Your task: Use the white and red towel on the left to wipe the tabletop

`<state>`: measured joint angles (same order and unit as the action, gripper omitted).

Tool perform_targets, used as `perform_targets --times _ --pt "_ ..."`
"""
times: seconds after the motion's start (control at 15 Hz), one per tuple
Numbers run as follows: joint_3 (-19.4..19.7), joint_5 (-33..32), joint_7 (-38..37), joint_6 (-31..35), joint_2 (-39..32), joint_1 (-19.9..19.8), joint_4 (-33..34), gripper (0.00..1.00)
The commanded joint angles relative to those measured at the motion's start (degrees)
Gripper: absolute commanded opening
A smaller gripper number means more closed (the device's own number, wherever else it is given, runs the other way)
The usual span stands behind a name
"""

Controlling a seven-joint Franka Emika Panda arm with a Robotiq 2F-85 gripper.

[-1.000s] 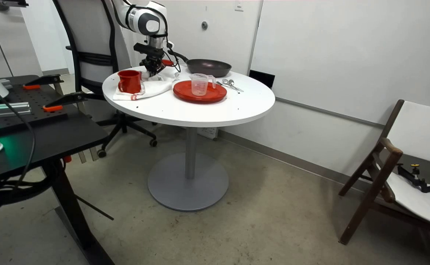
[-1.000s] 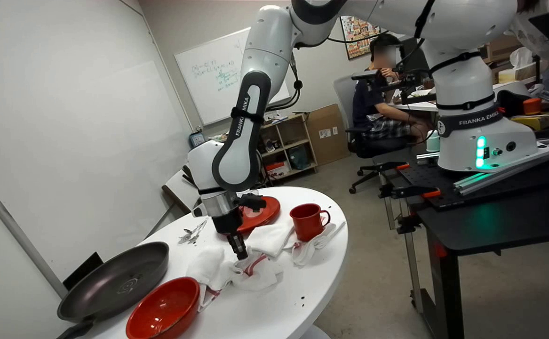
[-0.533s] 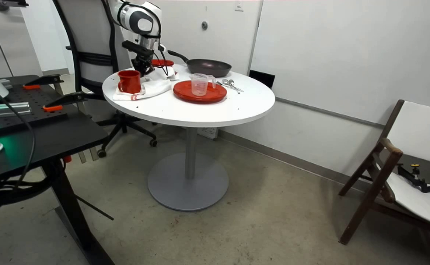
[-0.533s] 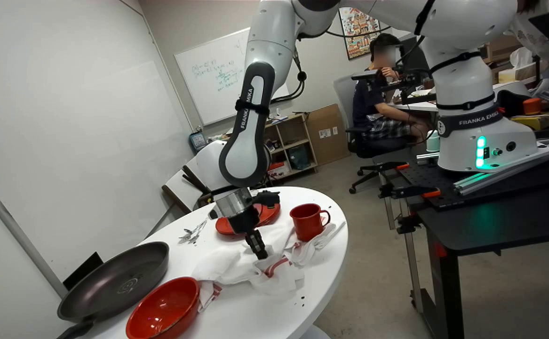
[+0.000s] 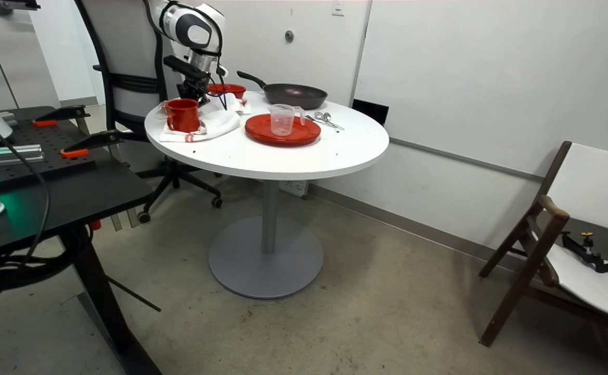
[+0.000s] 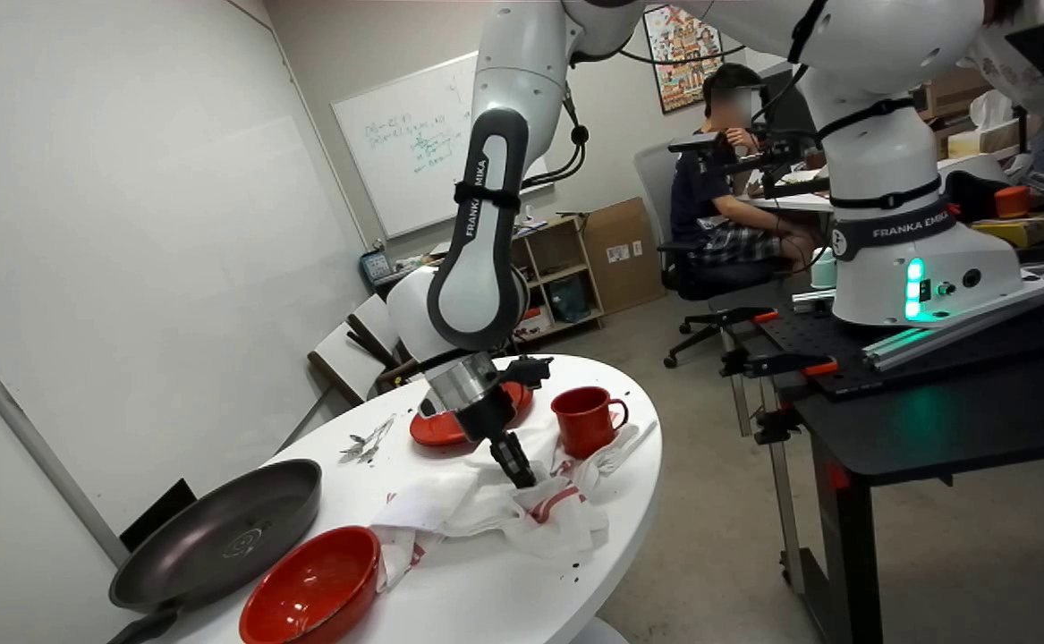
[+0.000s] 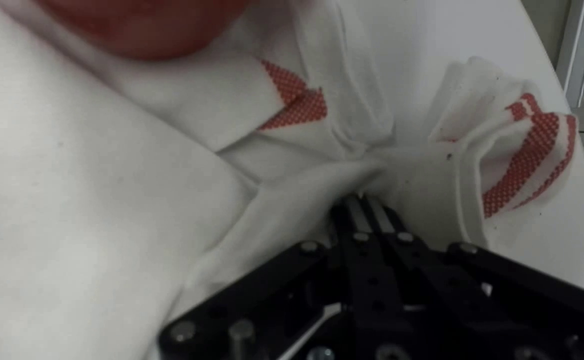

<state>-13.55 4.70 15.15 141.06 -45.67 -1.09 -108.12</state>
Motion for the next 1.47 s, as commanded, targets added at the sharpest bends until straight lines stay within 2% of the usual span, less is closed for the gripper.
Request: perform_targets --times 0.0,0.73,1.4 --pt "-0.20 0.63 1.69 0.00 -0.81 -0.19 -0.19 0.00" --pt "-2.81 0.17 11.10 7.41 -7.92 -3.15 11.21 0.00" --pt "-1.29 -2.53 14.44 7.43 -15.09 -3.84 25.48 0.00"
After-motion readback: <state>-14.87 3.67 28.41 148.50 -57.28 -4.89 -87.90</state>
